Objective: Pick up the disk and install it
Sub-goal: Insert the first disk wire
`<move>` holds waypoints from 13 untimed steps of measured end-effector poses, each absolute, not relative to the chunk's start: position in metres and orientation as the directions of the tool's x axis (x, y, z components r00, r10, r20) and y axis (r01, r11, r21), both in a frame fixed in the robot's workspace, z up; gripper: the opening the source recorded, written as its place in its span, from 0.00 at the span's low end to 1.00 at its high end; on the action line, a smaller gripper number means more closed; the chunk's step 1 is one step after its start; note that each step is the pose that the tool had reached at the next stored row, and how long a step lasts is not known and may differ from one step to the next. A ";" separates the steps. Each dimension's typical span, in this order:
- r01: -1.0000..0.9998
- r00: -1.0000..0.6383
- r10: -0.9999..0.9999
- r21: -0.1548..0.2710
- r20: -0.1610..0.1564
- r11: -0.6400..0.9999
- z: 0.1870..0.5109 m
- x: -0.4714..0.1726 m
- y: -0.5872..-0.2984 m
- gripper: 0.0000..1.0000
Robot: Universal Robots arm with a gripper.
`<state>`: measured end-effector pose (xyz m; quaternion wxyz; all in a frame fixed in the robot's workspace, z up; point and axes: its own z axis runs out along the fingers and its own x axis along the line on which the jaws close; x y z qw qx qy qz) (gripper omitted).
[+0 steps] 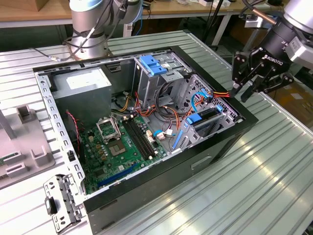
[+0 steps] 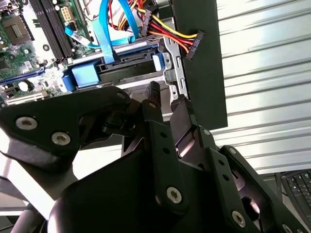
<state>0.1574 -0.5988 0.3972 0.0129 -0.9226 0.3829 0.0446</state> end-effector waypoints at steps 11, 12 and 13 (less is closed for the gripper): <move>-0.699 0.712 -0.697 0.012 -0.090 -0.715 0.386 0.170 -0.596 0.36; -0.696 0.715 -0.694 0.012 -0.090 -0.718 0.385 0.170 -0.596 0.36; -0.691 0.719 -0.690 0.012 -0.090 -0.722 0.384 0.171 -0.595 0.36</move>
